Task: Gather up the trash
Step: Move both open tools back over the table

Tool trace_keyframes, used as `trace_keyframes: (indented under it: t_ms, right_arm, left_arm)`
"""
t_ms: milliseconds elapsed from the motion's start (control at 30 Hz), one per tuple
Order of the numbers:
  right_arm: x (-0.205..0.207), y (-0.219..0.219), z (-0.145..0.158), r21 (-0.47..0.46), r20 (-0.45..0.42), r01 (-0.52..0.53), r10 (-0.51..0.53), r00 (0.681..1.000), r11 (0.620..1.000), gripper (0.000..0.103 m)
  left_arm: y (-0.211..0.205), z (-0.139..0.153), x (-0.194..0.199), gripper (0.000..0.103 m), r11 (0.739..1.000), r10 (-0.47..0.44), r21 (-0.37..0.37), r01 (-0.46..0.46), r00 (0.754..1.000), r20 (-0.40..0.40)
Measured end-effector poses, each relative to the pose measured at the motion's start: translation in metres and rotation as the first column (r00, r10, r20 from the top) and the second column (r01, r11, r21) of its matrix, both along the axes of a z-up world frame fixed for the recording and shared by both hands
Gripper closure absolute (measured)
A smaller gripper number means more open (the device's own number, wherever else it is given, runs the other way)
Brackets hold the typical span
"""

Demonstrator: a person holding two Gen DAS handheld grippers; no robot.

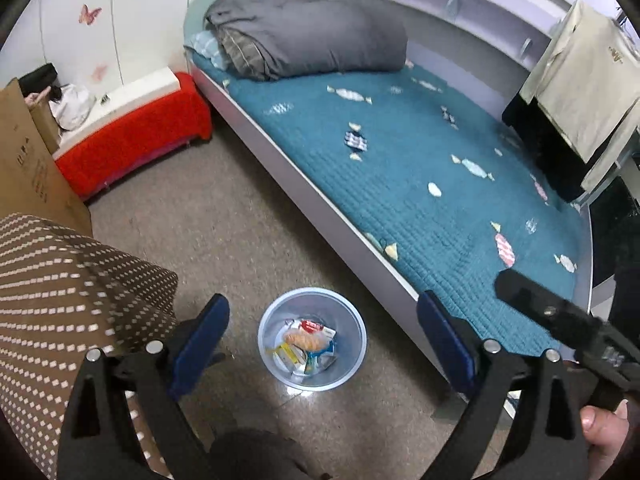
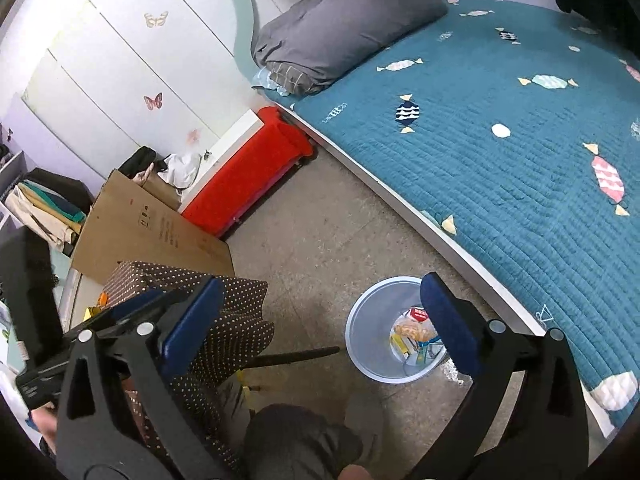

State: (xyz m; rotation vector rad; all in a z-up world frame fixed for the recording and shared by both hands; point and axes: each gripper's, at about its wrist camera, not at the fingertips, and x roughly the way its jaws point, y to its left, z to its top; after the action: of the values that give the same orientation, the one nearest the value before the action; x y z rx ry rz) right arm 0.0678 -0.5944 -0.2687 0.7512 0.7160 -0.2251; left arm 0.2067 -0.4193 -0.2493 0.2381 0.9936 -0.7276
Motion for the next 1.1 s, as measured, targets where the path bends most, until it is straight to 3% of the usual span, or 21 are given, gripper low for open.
trace_keyframes:
  t_ms: [433,833,1100]
  right_arm:
    - [0.008,0.067,0.062,-0.09,0.065,-0.101,0.107,0.992,0.991,0.006]
    - [0.033,0.163,0.101,-0.156,0.084,-0.272,0.287,0.954,0.95,0.006]
    - [0.051,0.233,0.106,-0.189,0.054,-0.398,0.414,0.909,0.898,0.006]
  left_arm:
    - [0.076,0.065,-0.034,0.01,0.996,0.062,-0.077,-0.051,0.987,0.151]
    - [0.194,0.086,-0.045,0.009,0.978,0.176,-0.144,-0.151,0.968,0.181]
    - [0.287,0.088,-0.04,0.009,0.938,0.333,-0.173,-0.301,0.919,0.21]
